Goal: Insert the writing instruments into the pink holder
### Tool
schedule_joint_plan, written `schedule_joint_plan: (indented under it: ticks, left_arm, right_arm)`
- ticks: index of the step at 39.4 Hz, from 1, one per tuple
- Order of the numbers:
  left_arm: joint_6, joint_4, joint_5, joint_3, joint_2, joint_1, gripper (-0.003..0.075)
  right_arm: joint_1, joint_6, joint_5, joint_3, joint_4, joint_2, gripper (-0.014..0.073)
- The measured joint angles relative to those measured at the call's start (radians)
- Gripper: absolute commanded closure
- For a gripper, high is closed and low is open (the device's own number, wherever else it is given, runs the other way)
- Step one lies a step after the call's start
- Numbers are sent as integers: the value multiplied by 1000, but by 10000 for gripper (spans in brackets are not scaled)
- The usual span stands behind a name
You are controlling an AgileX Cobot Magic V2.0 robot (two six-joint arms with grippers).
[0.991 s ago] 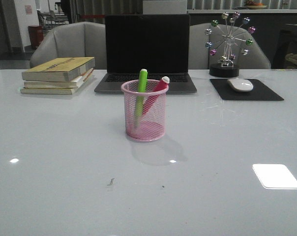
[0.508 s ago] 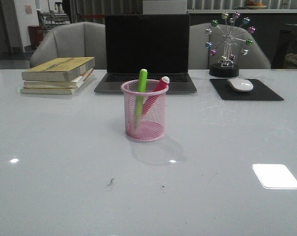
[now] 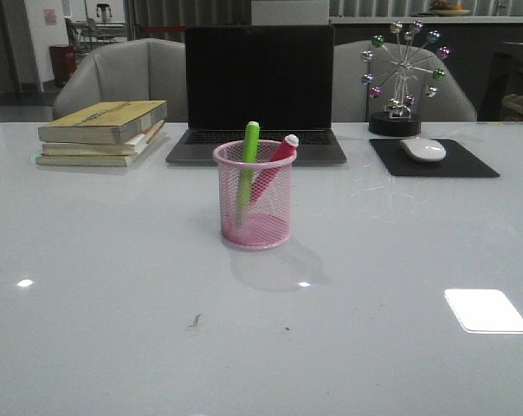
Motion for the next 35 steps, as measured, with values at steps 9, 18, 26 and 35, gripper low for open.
schedule_joint_plan:
  ticks: [9, 18, 26, 35]
  left_arm:
    - [0, 0, 0, 0, 0, 0, 390]
    - [0, -2, 0, 0, 0, 0, 466]
    - [0, -72, -64, 0, 0, 0, 620]
    - [0, -126, -164, 0, -2, 0, 620]
  right_arm:
    - [0, 0, 0, 0, 0, 0, 568]
    - [0, 0, 0, 0, 0, 0, 568]
    - [0, 0, 0, 0, 0, 0, 568]
    - [0, 0, 0, 0, 1, 0, 568]
